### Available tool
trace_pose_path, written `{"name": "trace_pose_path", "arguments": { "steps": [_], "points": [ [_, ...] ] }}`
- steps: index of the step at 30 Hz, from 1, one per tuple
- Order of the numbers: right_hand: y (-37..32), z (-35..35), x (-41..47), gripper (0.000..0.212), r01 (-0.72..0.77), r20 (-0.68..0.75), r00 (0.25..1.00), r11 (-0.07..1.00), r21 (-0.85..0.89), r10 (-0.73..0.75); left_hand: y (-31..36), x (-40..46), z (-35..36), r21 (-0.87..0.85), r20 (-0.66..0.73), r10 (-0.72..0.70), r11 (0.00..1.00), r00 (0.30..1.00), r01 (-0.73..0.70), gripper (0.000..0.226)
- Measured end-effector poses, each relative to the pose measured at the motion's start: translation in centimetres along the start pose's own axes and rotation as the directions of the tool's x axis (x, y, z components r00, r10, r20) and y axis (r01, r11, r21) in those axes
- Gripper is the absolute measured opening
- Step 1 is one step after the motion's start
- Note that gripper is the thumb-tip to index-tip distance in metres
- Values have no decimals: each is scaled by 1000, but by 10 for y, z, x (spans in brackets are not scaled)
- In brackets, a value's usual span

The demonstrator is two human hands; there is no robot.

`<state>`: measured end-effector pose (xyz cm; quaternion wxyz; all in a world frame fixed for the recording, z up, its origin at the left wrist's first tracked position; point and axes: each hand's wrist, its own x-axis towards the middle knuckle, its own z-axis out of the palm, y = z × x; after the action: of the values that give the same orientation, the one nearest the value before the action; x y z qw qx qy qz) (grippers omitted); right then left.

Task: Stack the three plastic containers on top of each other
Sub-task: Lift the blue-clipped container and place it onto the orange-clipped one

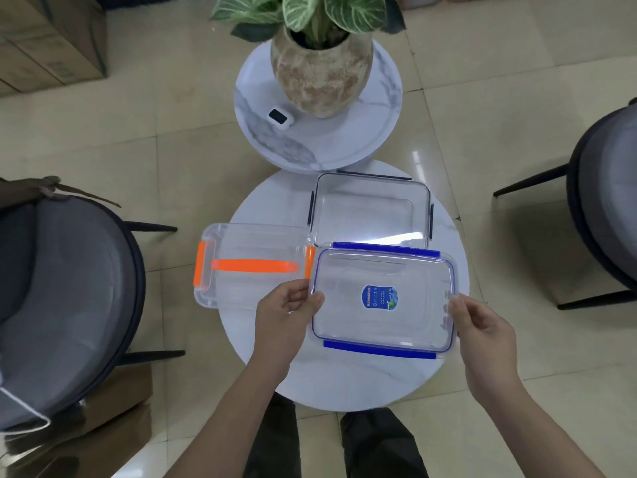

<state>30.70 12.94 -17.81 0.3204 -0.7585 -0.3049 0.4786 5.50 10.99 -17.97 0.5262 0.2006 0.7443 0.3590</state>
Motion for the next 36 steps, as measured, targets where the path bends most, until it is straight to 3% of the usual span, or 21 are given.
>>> {"name": "trace_pose_path", "arguments": {
  "steps": [8, 21, 36],
  "points": [
    [-28, 57, -19, 24, 45, 30, 999, 999, -25, -44, 24, 33, -57, -61, -26, 32, 998, 999, -33, 16],
    [-49, 168, -44, 12, 3, 52, 999, 1000, 13, -3, 36, 86, -164, -82, -30, 36, 996, 999, -38, 18],
    [-40, 218, -33, 13, -13, 103, 995, 999, -34, 17, 14, 126, -200, -12, -34, -50, 999, 998, 49, 19]
  ]
}}
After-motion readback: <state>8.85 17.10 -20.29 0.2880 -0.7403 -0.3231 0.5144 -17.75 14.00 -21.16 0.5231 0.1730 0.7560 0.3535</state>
